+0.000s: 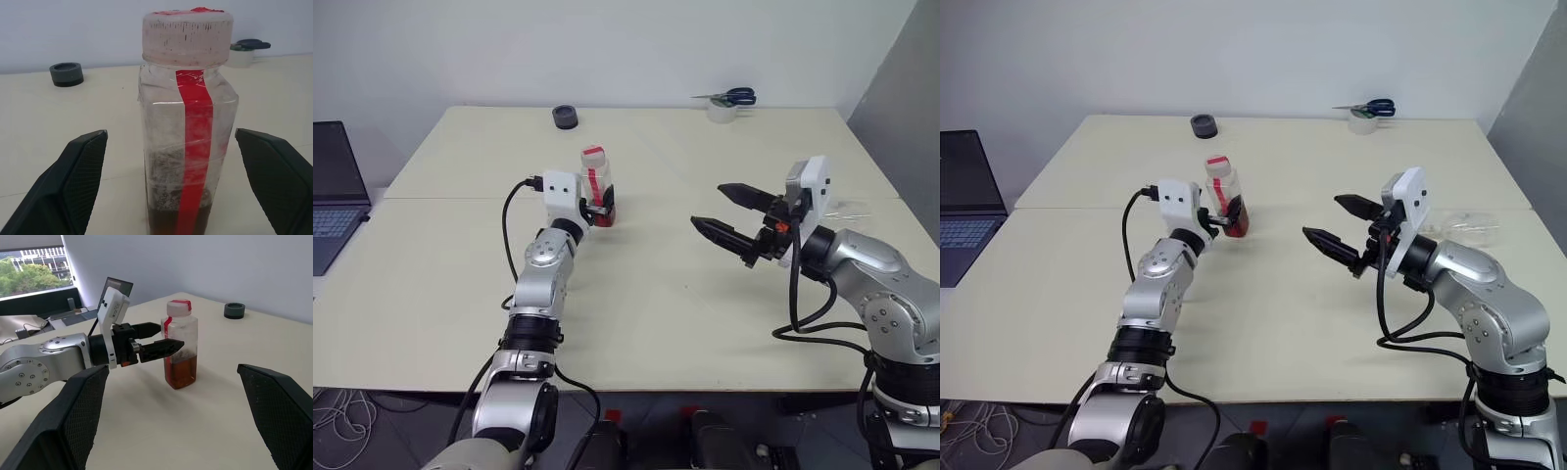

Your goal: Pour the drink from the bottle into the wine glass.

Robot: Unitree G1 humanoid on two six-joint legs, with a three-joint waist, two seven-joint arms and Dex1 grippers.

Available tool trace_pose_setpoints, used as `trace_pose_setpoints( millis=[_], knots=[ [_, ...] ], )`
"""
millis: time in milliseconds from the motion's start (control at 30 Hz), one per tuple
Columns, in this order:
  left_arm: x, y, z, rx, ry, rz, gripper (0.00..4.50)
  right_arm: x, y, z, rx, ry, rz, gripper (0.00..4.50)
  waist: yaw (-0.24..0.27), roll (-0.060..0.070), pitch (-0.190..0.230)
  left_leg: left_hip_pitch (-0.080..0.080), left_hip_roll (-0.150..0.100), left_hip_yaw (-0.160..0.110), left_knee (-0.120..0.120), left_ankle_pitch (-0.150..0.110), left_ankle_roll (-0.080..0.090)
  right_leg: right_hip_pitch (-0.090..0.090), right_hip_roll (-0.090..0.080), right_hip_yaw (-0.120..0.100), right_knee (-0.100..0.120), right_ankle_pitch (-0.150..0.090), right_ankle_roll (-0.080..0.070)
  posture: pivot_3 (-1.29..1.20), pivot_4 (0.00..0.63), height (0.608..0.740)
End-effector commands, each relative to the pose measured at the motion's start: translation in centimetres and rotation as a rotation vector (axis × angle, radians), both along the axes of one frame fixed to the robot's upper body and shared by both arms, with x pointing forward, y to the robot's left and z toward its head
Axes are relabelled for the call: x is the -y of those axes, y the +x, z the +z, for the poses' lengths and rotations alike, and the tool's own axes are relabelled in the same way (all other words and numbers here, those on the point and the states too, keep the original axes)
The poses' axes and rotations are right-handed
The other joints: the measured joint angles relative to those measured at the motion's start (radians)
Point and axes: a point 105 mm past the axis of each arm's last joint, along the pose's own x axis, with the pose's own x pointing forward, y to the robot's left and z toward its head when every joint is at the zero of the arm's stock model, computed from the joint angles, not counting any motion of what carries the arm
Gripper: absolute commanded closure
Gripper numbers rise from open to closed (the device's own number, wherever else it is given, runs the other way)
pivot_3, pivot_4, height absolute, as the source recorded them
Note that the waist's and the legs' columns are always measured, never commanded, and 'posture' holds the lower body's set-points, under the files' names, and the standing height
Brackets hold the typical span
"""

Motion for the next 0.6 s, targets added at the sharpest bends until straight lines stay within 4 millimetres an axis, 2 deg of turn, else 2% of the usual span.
trace_pose_setpoints(
  millis=[33,600],
  knots=[
    [-0.1,0.6,2.1,0.075,0.016,0.003,0.04,0.0,-0.8,1.6,0.065,0.008,0.011,0.00,0.000,0.000,0.000,0.000,0.000,0.000,0.000,0.000,0.000,0.000,0.000,0.000,0.000,0.000,0.000,0.00,0.150,0.740],
    [0.3,2.3,2.8,0.097,0.026,0.002,0.04,0.4,-0.7,1.7,0.071,0.008,-0.020,0.00,-0.001,-0.001,0.000,0.000,0.000,0.000,0.000,0.000,0.000,-0.001,0.000,0.000,0.000,0.000,0.000,0.00,0.150,0.740]
  ],
)
